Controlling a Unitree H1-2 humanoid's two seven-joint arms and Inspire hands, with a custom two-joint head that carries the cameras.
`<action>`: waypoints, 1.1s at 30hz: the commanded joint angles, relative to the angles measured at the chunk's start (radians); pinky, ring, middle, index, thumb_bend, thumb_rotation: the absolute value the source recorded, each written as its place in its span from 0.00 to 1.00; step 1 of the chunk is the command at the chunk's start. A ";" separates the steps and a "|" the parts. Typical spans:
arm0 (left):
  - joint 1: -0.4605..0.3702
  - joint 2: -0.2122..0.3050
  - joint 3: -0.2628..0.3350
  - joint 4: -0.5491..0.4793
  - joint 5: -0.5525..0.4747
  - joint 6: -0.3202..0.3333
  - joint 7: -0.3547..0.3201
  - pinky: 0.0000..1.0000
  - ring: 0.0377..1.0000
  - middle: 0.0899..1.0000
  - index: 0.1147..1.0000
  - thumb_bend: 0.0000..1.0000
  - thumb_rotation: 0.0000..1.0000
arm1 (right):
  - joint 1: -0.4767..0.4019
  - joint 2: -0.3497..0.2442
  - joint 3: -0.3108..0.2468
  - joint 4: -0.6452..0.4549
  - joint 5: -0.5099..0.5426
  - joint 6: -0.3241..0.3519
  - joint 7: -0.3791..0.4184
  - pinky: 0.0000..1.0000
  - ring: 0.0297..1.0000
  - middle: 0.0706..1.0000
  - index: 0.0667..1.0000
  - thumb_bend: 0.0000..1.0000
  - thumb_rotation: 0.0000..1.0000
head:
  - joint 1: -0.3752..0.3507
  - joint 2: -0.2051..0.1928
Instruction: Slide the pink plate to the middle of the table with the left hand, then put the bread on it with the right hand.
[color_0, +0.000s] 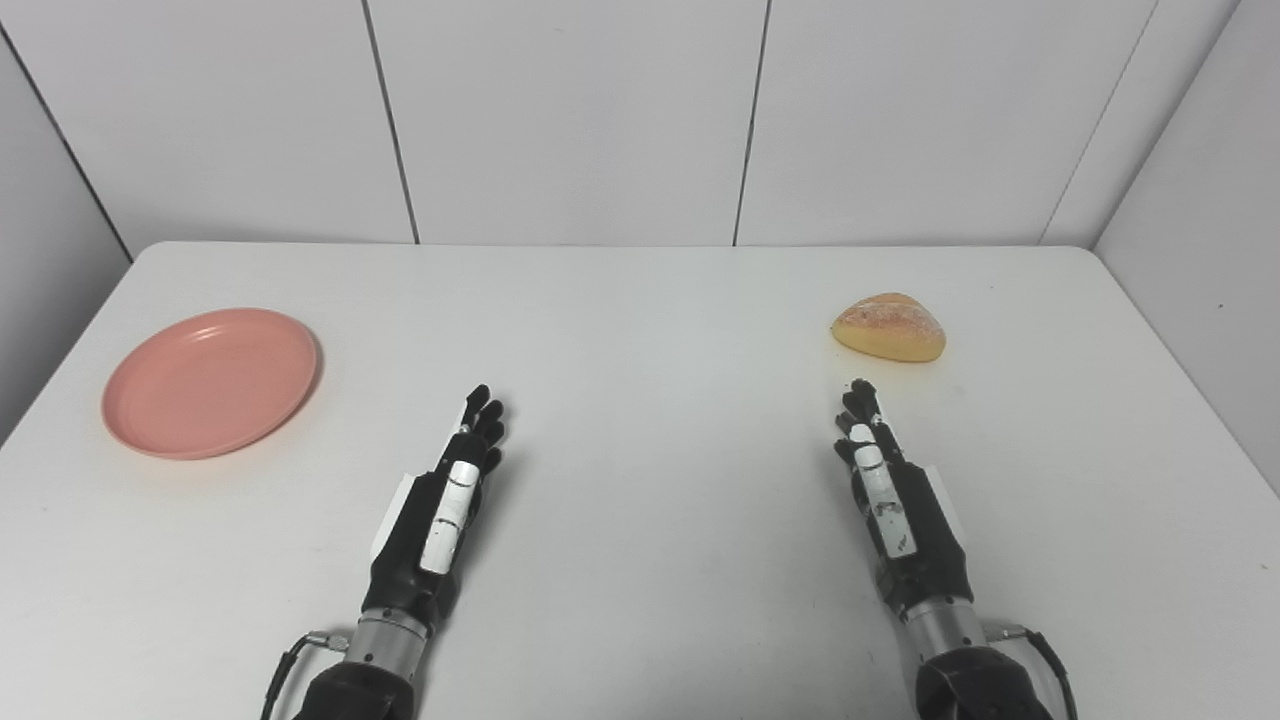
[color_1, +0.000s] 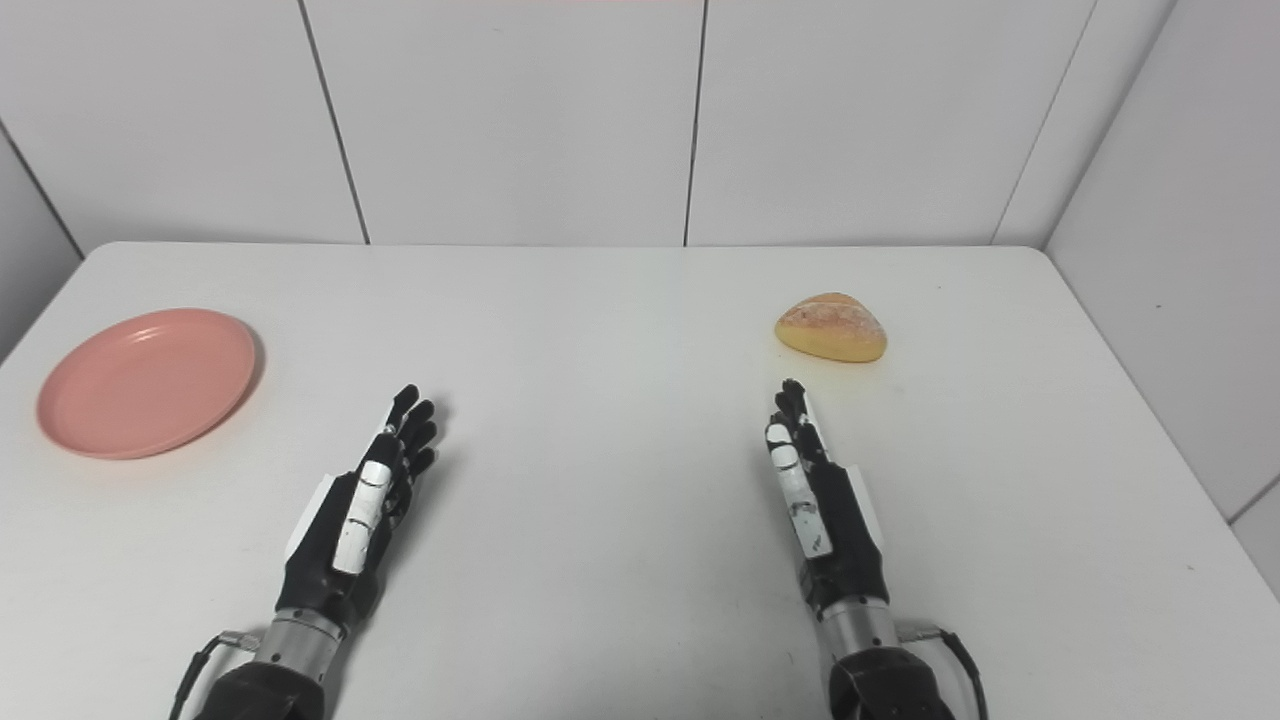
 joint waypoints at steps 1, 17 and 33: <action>-0.017 0.000 0.001 -0.025 -0.003 -0.033 -0.003 1.00 1.00 1.00 1.00 0.60 1.00 | -0.027 0.000 -0.003 -0.015 0.004 -0.045 0.002 1.00 1.00 1.00 1.00 0.62 0.91 | 0.001 0.001; -0.017 -0.006 -0.002 -0.018 0.008 -0.035 0.005 1.00 1.00 1.00 1.00 0.61 1.00 | -0.029 -0.009 -0.002 -0.004 0.001 -0.057 0.009 1.00 1.00 1.00 1.00 0.62 0.91 | 0.005 -0.002; -0.020 -0.003 -0.003 -0.008 0.005 -0.043 0.000 1.00 1.00 1.00 1.00 0.61 1.00 | -0.033 -0.010 -0.002 0.008 0.000 -0.066 0.008 1.00 1.00 1.00 1.00 0.64 0.89 | 0.005 -0.008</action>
